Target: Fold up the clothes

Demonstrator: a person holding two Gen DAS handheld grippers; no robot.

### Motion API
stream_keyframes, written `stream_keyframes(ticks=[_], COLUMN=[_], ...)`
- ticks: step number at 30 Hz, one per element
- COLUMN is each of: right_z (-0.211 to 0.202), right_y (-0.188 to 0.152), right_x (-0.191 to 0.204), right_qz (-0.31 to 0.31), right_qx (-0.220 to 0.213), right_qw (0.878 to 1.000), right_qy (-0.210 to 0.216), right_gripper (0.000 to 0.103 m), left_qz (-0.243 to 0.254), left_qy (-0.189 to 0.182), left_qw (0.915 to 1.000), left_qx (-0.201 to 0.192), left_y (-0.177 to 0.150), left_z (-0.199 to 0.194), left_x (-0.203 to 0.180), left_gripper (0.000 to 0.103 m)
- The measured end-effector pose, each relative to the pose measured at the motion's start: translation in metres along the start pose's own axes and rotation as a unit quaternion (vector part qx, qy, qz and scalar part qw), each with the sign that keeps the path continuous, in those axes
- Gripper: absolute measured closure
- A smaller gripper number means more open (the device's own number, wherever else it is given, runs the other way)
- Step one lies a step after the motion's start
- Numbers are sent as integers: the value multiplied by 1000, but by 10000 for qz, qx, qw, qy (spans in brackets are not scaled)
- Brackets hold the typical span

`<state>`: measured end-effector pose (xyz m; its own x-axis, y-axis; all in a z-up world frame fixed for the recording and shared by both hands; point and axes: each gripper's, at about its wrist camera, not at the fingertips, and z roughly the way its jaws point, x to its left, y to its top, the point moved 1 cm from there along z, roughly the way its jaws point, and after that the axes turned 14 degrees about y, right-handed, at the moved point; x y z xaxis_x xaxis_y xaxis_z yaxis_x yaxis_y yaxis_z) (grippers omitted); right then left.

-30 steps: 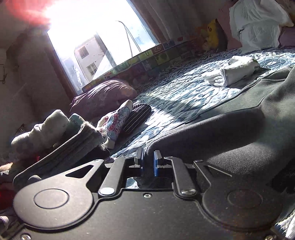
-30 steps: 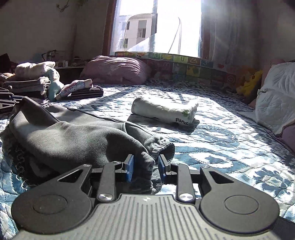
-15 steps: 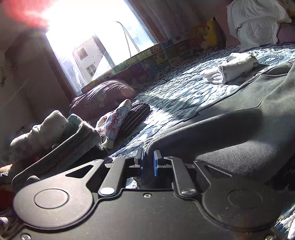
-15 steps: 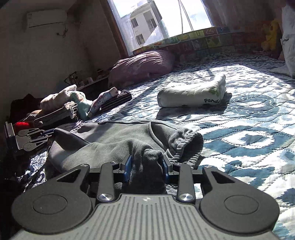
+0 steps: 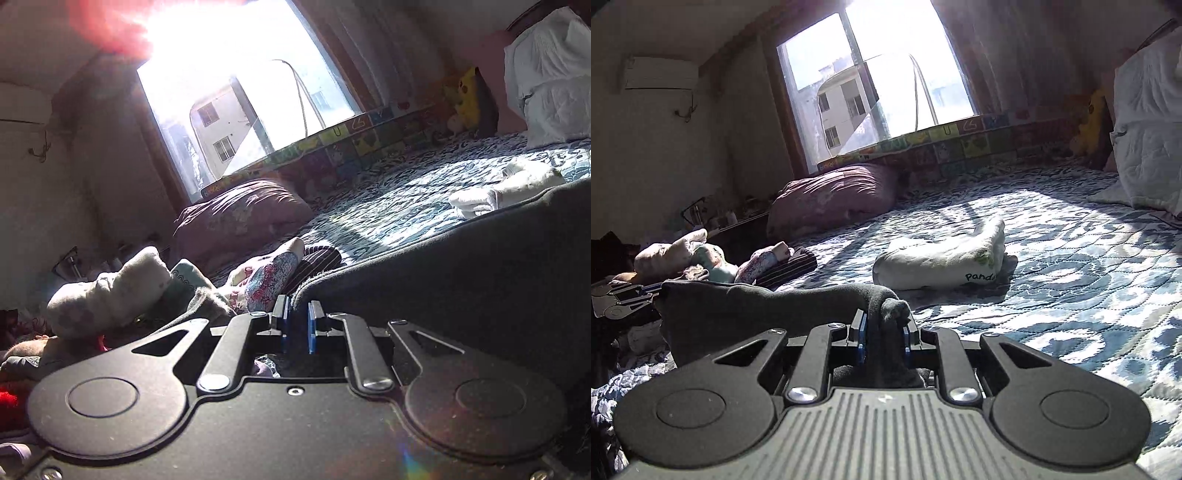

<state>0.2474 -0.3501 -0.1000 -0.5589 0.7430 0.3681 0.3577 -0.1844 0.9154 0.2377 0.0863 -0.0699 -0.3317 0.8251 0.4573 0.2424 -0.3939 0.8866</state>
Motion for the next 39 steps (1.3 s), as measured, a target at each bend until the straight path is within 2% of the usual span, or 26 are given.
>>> stream_keyframes(ticks=[7, 15, 20, 27, 33, 34, 36, 38, 39], right_z=[21, 50, 66, 71, 81, 82, 86, 85, 83], right_y=[7, 5, 2, -3, -11, -12, -14, -14, -13], right_x=[-19, -29, -36, -41, -43, -44, -43, -43, -43], right_qz=[282, 374, 364, 456, 466, 428, 362, 396, 430], right_qx=[-136, -17, 331, 424, 717, 816, 856, 795, 752], right_qw=[9989, 9974, 9953, 9932, 9903, 9893, 9881, 9879, 9879], right_qy=[-344, -623, -832, -989, -1100, -1131, -1228, -1274, -1284], right_gripper=[85, 85, 85, 85, 84, 83, 77, 69, 66], left_qz=[-84, 21, 107, 272, 520, 437, 227, -679, -1084], left_qy=[-2, -89, -258, -487, -601, -623, -668, -551, -465], left_qw=[9999, 9995, 9980, 9958, 9906, 9903, 9896, 9846, 9798], left_qx=[60, 318, 561, 732, 1114, 1161, 1253, 1517, 1616], left_y=[13, 4, -1, -3, -9, -9, -8, -5, -7], left_z=[37, 63, 77, 97, 112, 113, 115, 116, 114], left_x=[-23, -35, -42, -54, -67, -63, -54, -18, 0], left_gripper=[94, 94, 94, 94, 93, 90, 72, 61, 61])
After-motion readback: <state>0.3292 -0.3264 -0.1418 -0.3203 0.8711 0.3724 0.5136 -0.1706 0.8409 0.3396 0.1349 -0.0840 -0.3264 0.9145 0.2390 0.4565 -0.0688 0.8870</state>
